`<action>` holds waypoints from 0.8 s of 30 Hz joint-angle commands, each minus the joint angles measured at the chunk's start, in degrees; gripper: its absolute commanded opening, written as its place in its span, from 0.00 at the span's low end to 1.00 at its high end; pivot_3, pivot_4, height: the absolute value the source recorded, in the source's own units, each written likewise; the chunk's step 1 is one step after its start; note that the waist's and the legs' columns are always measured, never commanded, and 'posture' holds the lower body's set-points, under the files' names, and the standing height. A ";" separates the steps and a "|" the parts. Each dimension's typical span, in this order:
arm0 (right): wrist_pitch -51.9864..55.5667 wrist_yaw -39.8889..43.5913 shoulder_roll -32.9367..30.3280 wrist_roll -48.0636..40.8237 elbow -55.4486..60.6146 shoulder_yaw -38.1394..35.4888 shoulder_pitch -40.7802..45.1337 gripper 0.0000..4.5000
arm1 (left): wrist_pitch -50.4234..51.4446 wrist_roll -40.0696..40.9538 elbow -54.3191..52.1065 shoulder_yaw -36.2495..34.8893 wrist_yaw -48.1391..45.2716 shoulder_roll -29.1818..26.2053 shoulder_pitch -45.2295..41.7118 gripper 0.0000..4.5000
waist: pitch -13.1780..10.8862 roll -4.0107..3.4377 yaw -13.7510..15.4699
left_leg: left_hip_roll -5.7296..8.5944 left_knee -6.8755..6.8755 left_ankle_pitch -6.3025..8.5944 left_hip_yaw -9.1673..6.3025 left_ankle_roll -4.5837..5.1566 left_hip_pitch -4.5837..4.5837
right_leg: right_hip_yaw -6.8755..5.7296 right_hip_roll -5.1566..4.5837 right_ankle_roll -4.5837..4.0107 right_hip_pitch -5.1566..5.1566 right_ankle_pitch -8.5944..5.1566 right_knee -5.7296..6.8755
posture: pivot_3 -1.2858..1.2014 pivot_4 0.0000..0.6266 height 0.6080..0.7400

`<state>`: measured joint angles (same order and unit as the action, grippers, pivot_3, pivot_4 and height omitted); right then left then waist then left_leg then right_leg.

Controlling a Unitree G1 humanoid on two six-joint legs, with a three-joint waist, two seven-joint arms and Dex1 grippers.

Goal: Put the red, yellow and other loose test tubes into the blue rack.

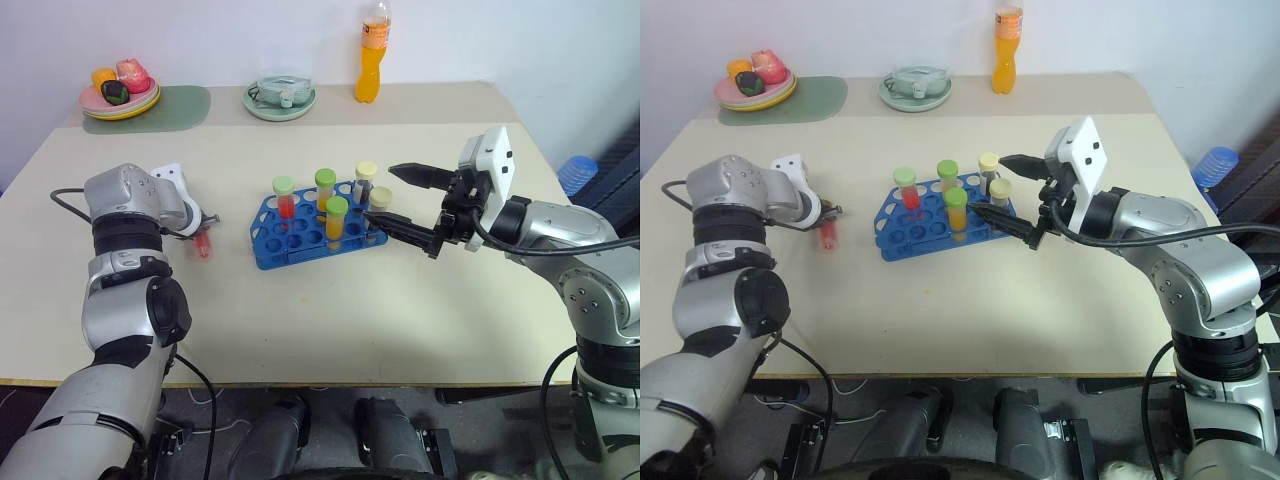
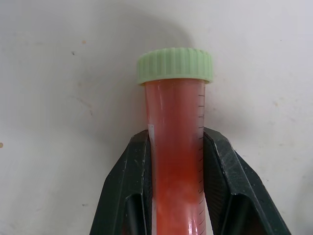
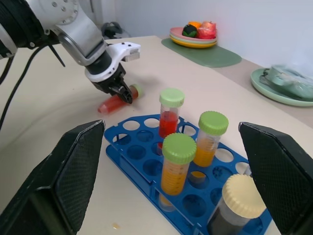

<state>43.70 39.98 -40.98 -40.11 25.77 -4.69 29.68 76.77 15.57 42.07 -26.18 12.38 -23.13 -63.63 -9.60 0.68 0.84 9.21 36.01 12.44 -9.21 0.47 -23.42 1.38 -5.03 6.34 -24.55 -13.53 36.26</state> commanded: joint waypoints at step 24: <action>-2.98 -3.33 1.04 2.55 6.01 -3.17 -11.18 1.00 | -81.79 6.06 -41.67 16.97 -59.70 7.75 43.01 0.17 | 0.02 -0.04 1.43 | -0.05 0.09 0.29 0.29 0.49 -0.02 | 0.12 -0.04 -0.10 0.01 0.05 -0.17 | 0.52 0.24 1.00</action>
<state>40.91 37.35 -39.31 -37.21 29.03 -5.48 18.53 0.23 22.54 -0.82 -9.75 -46.40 -15.88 -19.96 -9.58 0.64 2.27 9.15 36.10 12.74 -8.91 0.96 -23.45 1.50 -5.07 6.25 -24.54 -13.48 36.09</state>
